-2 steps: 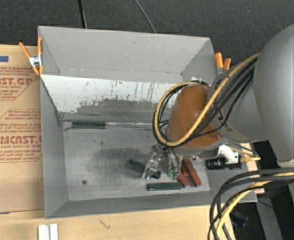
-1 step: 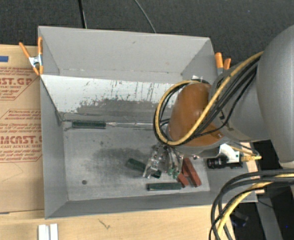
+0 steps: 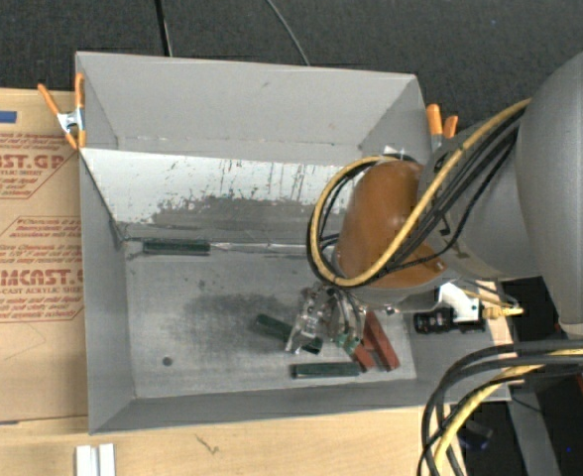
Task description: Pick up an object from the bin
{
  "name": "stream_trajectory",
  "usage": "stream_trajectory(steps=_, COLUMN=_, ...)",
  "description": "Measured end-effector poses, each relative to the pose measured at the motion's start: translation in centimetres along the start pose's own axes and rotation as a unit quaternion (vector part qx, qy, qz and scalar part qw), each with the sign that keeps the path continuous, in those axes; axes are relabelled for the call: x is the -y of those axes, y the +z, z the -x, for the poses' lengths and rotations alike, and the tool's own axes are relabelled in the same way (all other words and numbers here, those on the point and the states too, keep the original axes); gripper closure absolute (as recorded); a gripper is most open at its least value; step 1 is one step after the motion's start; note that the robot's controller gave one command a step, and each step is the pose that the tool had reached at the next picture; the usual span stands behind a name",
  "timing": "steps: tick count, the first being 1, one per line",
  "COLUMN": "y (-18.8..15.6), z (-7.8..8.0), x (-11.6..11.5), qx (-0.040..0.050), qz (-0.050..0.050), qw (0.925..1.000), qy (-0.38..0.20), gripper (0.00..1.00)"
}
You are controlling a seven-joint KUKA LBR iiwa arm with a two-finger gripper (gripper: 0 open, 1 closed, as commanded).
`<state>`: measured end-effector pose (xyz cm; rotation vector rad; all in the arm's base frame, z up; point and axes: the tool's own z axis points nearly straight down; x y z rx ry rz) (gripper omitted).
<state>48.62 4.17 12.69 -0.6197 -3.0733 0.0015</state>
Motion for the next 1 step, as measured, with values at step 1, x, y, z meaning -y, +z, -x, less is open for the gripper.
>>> stream_trajectory(steps=1, y=-1.81, z=-0.02, x=-0.01, qx=0.0004, qz=0.000, qw=1.0000, qy=0.000, gripper=1.00)
